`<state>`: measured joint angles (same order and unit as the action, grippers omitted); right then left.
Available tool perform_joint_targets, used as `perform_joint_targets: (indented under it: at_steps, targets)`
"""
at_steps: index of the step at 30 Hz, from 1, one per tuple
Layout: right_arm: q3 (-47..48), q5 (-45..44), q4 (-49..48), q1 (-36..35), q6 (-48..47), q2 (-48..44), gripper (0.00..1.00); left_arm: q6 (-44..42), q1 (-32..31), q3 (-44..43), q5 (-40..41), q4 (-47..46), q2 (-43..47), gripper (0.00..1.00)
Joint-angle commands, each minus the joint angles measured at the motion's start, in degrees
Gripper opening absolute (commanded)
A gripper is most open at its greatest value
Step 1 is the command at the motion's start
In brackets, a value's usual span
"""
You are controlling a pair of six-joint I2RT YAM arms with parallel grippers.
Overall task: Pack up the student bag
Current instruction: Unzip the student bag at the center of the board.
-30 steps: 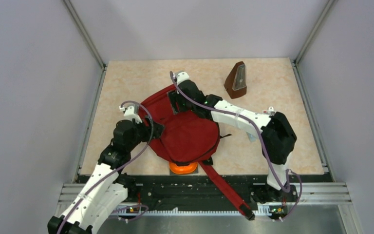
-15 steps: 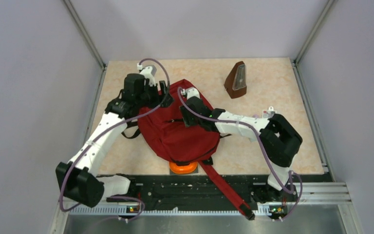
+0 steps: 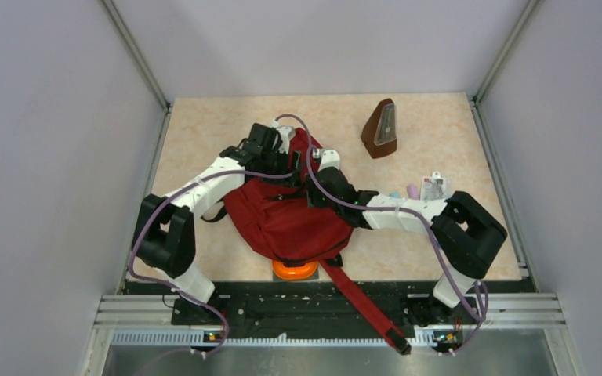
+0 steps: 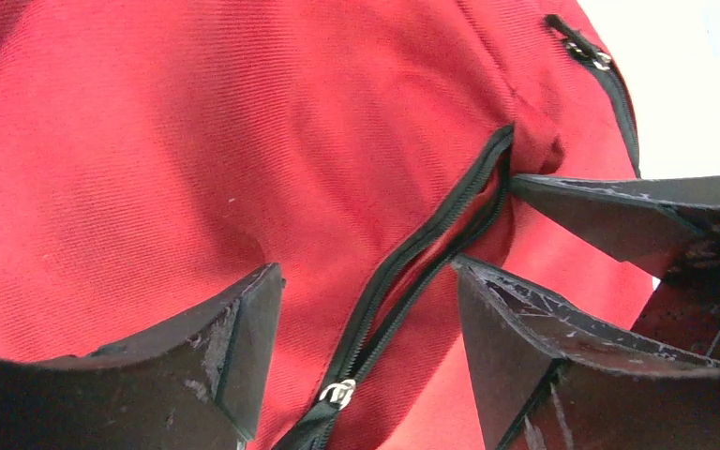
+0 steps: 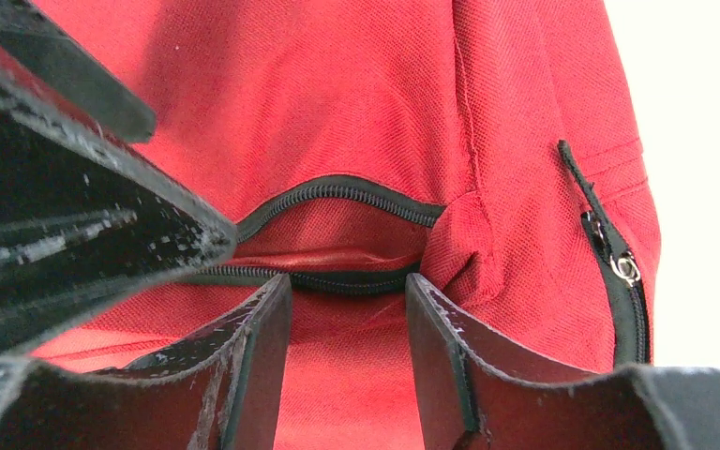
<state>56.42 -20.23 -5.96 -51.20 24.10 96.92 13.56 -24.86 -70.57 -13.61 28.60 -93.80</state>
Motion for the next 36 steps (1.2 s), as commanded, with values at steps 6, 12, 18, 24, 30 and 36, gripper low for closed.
perform_joint_targets:
  at_steps: [6,12,18,24,30,36]
  targets:
    - [-6.6,6.0,-1.4,2.1,4.2,-1.1,0.50,-1.5,-3.8,8.3,2.5,-16.8,2.0,0.85]
    - [-8.0,7.6,-2.7,2.3,4.7,-1.2,0.51,-2.5,-7.2,8.8,16.3,-17.7,0.1,0.88]
    - [-9.0,7.7,-3.7,2.3,5.1,-1.6,0.51,-1.6,-8.7,7.6,33.0,-14.8,-2.4,0.89]
    - [-9.7,8.1,-5.0,2.3,5.3,-1.2,0.51,-2.2,-8.9,8.5,40.5,-16.3,-0.4,0.80]
    - [-9.7,7.9,-5.1,2.3,5.0,-0.2,0.51,-3.0,-8.8,9.3,45.8,-19.6,1.6,0.57]
    - [-8.1,3.3,-2.8,2.3,2.8,1.0,0.51,-4.8,-8.8,8.3,48.0,-22.3,5.3,0.17]
